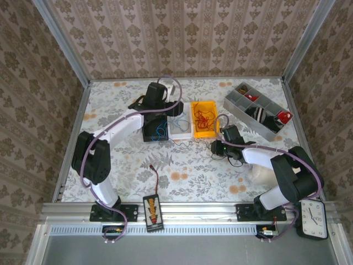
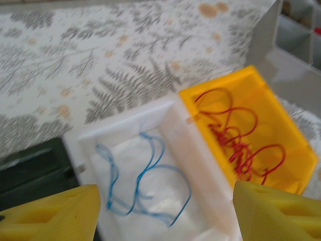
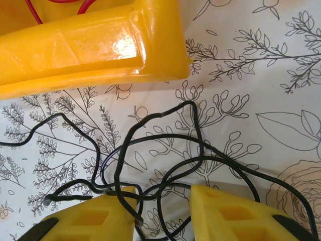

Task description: Untangle the cables

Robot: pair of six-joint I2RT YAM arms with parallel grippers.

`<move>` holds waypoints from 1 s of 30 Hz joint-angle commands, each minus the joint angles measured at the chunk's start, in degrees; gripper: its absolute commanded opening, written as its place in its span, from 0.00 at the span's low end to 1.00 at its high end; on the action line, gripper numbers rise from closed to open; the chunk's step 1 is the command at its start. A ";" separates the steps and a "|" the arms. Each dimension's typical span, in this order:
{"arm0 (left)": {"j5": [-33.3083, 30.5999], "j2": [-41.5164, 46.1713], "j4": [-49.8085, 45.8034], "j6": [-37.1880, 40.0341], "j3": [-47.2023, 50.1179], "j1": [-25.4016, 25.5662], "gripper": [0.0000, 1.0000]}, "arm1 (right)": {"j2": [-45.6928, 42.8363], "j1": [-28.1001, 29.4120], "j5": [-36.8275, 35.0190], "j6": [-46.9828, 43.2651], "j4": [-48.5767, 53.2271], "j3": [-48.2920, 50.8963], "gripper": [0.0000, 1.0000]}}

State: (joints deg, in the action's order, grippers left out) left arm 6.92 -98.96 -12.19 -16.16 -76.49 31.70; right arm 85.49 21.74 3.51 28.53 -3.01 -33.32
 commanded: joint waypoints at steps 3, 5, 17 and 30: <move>1.42 5.25 -7.92 4.16 3.99 -3.35 0.66 | 1.41 -0.47 -1.35 0.03 4.82 0.89 0.35; 3.27 5.27 -9.91 4.80 4.33 -4.93 0.65 | 1.69 -0.47 -1.39 0.03 5.01 0.71 0.35; 12.35 0.66 -24.56 15.73 1.24 -10.07 0.56 | 1.70 -0.45 -1.57 0.12 5.19 0.63 0.36; 12.58 -2.81 -20.48 15.98 0.37 -9.88 0.43 | 1.69 -0.42 -1.57 0.12 5.38 0.54 0.36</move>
State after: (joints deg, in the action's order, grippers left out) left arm 18.06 -100.82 -32.56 -1.83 -74.39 22.02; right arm 85.76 21.74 3.42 28.53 -3.03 -33.39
